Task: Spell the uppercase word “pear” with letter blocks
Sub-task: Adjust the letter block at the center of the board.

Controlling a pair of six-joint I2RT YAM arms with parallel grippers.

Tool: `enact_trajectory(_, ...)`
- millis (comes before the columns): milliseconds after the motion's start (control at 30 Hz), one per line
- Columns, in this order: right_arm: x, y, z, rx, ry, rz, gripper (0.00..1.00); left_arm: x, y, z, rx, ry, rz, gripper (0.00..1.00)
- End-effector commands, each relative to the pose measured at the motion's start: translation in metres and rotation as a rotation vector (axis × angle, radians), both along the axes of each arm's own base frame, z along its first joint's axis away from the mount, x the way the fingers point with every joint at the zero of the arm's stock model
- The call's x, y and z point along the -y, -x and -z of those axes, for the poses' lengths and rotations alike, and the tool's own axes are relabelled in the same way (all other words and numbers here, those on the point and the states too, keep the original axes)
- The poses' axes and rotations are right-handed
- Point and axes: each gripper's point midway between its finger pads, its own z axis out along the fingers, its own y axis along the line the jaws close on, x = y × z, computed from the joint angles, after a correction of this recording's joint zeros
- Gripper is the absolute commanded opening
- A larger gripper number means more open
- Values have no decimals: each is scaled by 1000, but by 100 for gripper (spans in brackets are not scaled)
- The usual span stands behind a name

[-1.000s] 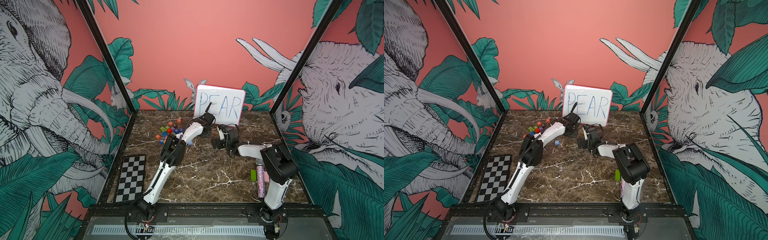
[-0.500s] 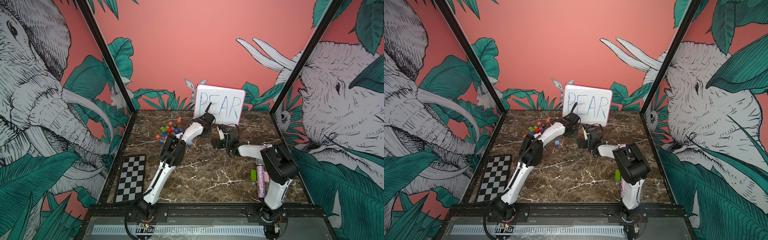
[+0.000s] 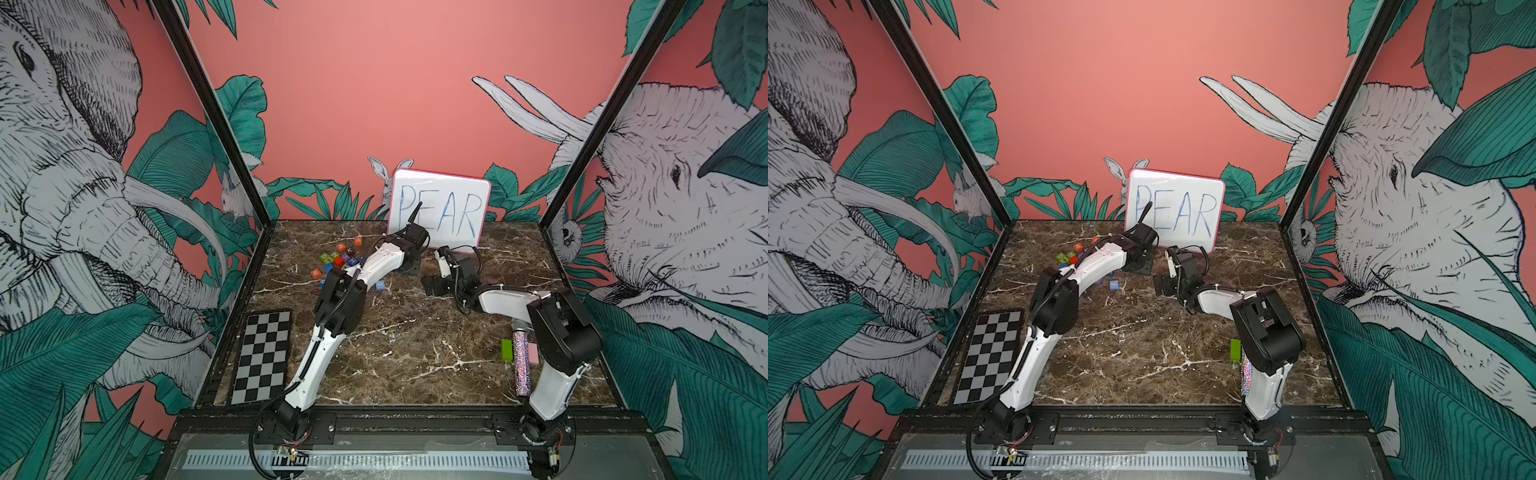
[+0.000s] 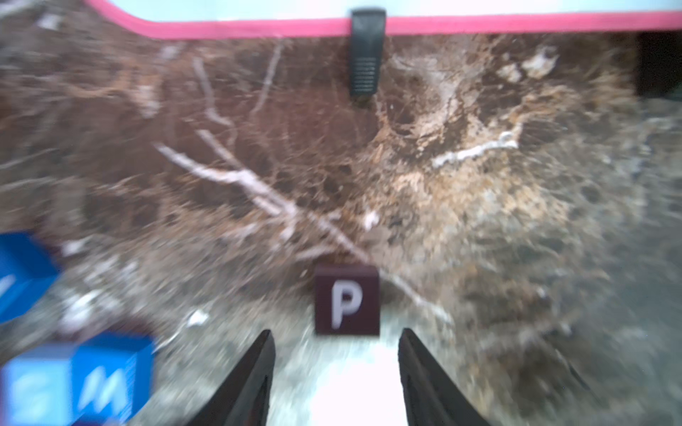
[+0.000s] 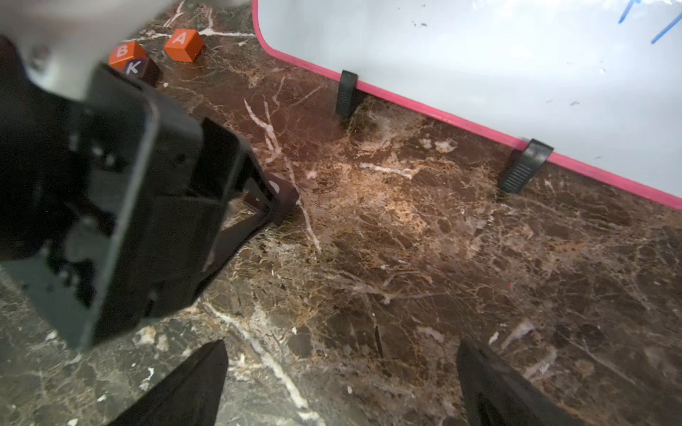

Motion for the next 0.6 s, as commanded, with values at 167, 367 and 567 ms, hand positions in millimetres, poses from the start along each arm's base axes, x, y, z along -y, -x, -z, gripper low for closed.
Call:
enact_trajectory(167, -20, 9, -18, 6, -66, -54, 99, -44, 5, -78, 120, 42, -77, 62)
enact_trajectory(367, -38, 15, -24, 5, -53, -103, 99, -85, 14, -87, 121, 39, -139, 63)
enact_trajectory(567, -49, 14, -31, 2, -22, -132, 99, -119, 23, -84, 107, 30, -193, 63)
